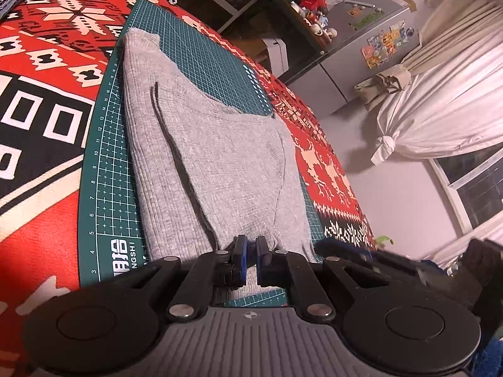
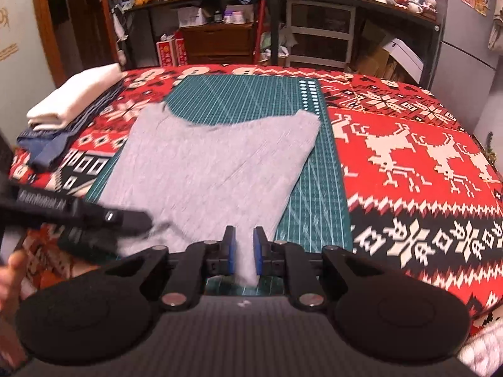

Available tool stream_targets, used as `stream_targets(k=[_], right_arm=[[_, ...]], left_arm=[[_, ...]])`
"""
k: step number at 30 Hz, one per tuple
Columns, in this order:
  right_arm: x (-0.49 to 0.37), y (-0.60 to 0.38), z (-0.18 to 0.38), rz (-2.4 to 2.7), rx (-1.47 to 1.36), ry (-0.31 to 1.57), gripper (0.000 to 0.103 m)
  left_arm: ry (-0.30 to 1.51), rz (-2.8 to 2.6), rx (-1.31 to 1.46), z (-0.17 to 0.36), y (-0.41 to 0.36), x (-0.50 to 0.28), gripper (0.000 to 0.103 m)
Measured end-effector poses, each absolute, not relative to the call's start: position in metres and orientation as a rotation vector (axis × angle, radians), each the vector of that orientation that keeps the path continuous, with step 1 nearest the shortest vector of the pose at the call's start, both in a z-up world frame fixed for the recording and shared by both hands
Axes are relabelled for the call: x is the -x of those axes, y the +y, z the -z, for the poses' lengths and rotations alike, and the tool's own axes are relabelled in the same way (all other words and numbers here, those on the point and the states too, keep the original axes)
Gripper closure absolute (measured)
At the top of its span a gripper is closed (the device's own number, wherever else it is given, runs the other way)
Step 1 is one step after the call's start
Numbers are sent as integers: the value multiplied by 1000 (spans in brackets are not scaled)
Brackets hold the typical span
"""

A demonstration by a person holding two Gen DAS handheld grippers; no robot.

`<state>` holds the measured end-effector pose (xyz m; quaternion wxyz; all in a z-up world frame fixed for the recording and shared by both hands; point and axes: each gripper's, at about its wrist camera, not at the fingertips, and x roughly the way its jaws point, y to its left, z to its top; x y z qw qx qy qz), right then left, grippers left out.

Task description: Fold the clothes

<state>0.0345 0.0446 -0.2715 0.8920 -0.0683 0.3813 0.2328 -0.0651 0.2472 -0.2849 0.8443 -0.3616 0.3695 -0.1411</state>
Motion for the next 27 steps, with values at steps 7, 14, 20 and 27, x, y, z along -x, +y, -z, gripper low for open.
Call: stream_targets(k=[7,14,20,27], right_arm=[[-57,48,286,-430,105,845,90],[-35,40,287,-455,166,863,90],[-26,38,279,-455,171,874,90],[-29,37,267,-467,140,852,90]], left_arm=[[779,301,765,286,248,65,96],[782,301,770,286,248,64,96],[780,296,767,285,247,65,96],[768,277,749,277,244,72,95]])
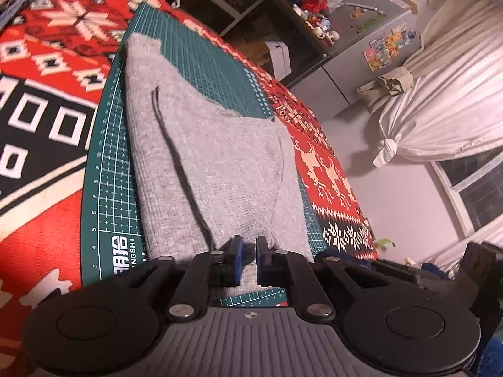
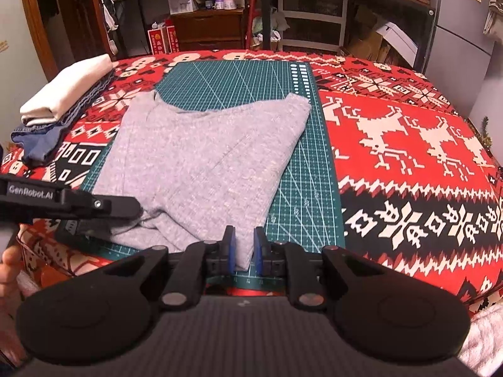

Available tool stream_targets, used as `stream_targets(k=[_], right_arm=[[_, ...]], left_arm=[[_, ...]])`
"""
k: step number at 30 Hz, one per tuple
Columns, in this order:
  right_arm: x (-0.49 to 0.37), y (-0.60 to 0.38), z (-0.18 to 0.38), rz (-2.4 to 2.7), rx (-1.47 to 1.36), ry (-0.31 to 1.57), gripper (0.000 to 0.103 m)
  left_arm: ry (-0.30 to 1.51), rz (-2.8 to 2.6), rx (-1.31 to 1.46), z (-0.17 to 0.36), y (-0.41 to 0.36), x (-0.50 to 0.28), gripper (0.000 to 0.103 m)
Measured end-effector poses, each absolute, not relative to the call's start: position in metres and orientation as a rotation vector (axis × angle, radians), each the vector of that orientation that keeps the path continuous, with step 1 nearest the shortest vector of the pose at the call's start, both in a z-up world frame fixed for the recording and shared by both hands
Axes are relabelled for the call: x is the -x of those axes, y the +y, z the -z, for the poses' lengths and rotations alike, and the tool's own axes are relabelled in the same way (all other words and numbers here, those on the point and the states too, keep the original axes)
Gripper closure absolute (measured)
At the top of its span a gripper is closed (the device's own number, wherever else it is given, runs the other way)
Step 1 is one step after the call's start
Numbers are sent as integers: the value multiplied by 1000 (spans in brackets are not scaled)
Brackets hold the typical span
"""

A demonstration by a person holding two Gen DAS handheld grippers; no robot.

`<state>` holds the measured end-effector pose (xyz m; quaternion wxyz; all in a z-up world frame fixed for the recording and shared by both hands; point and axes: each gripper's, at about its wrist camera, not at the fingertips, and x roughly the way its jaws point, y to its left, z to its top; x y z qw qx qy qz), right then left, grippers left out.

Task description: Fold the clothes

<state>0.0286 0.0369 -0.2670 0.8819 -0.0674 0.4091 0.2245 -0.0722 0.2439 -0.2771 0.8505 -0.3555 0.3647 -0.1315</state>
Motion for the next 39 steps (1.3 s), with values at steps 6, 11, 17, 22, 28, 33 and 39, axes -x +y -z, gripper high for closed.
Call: stream_targets(k=[6,11,17,22,28,33,39], right_arm=[[-33,33,264,-466,105,835,90],[-38,29,267,-468,98,819,90],[-46,25,270,-479,70,804,90],[-53,22,274,-483,38,790,90],[-57,14,281,-493,-9,793,90],[-59,12,283,-508,-18,784,90],[-65,25,278,-585,27,724,91]], left_arm=[[745,262,684,268,238,77,94],[724,246,646,260,234,78,94],[699,200,562,248,225,76,94],[688,179,468,238,213,68,94],[721,163,405,238,202,48,95],[787,126,382,247,194,25,95],[806,112,323,254,186,25,94]])
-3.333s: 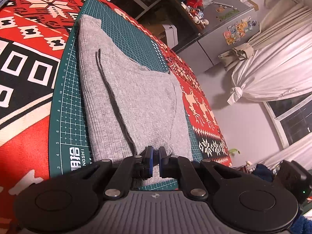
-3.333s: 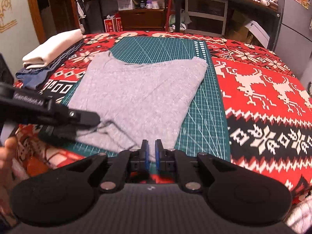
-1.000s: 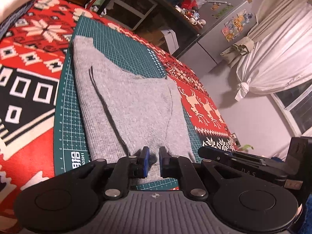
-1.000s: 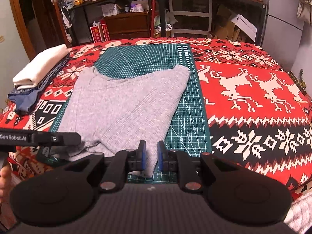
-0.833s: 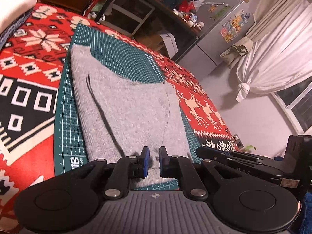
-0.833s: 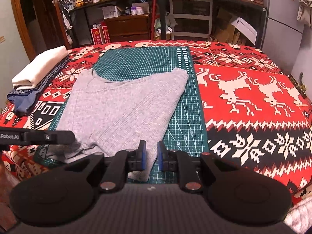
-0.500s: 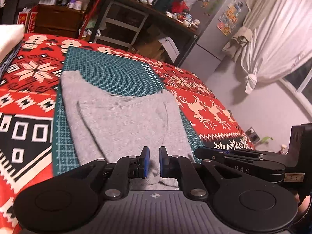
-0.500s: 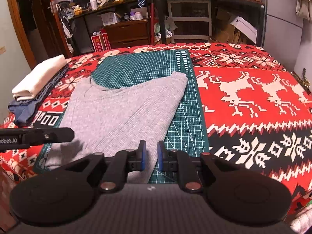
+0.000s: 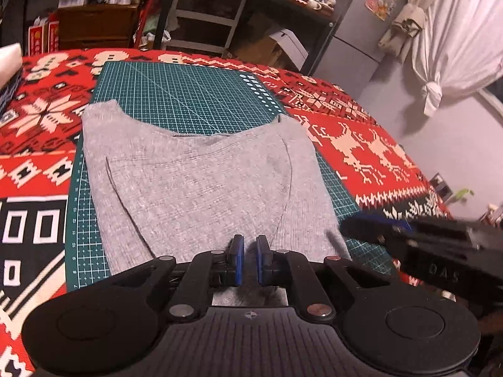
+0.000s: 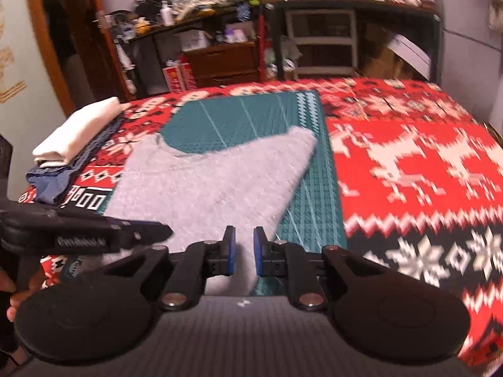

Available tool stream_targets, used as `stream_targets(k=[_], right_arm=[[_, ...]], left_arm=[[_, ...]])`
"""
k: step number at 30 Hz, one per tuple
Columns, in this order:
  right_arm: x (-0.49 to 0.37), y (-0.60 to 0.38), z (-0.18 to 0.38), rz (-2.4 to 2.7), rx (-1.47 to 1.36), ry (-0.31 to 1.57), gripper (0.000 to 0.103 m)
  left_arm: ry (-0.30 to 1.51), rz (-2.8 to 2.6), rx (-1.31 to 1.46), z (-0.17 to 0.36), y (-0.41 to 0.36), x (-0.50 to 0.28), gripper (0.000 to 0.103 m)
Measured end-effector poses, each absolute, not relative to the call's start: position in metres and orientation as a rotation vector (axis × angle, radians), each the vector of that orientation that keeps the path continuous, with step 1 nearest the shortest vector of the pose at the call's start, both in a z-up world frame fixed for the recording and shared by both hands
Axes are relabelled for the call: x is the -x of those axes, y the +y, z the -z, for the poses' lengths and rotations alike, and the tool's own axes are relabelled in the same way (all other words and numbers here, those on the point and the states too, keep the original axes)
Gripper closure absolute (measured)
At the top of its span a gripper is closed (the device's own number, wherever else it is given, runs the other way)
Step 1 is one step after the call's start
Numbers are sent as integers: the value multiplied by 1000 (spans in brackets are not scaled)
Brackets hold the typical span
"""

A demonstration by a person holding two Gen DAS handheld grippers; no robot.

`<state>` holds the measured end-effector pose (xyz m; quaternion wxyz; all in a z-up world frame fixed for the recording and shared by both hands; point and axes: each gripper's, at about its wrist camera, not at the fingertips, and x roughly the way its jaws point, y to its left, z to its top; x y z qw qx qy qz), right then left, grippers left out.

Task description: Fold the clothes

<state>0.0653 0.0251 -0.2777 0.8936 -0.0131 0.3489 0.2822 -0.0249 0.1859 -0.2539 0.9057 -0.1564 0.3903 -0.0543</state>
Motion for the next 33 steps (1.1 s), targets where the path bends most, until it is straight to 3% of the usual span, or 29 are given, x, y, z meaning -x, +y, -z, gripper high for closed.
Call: stream_targets(k=[7,33], right_arm=[[-93,63,284,-690,90,711,103],[-151,77,291,-665,75,768,103]], left_arm=[[807,109,329,254,186,25,94],[769,49,415,233,220,0,95]])
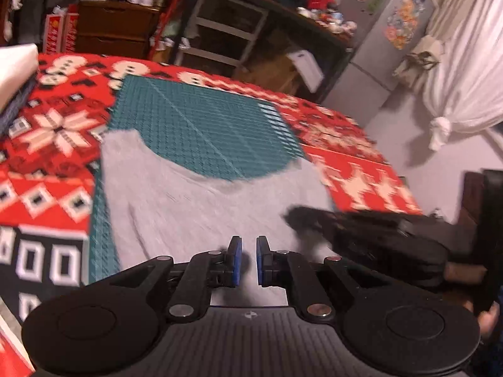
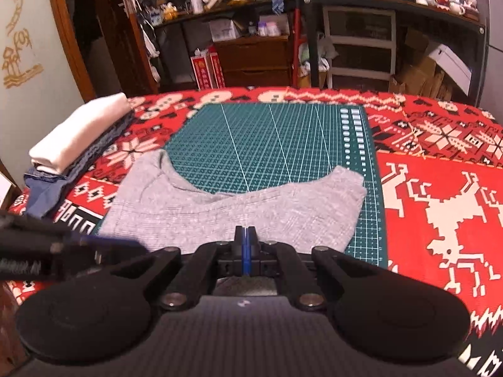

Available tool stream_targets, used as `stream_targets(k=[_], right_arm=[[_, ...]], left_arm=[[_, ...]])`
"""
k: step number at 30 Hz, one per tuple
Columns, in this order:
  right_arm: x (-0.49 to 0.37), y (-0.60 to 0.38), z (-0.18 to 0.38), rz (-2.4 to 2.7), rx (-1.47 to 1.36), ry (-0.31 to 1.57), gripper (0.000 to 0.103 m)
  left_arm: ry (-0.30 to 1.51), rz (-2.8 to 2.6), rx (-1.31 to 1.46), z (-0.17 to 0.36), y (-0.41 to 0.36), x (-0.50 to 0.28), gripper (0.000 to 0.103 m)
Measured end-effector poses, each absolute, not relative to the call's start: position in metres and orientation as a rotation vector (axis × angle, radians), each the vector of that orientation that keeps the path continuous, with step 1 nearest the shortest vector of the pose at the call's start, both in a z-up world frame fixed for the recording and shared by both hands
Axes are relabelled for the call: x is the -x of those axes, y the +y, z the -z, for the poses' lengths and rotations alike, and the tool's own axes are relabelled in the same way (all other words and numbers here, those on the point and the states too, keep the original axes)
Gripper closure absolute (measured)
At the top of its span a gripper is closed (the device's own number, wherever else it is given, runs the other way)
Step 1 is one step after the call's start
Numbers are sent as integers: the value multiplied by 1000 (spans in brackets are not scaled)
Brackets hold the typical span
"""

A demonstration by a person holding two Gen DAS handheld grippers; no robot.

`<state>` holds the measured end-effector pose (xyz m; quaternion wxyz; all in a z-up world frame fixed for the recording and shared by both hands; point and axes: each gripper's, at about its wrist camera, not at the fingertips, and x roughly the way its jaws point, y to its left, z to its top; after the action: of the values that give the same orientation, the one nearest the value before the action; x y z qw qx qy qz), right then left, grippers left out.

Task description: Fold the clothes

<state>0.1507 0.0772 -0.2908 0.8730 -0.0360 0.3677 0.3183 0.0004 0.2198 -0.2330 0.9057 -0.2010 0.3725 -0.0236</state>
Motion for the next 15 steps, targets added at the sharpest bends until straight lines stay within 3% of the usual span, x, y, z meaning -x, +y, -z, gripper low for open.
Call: stream_targets(k=[15], right_arm=[[-209,70,295,-567,14,811,103]], left_arm=[[812,1,440,247,243,-13,95]])
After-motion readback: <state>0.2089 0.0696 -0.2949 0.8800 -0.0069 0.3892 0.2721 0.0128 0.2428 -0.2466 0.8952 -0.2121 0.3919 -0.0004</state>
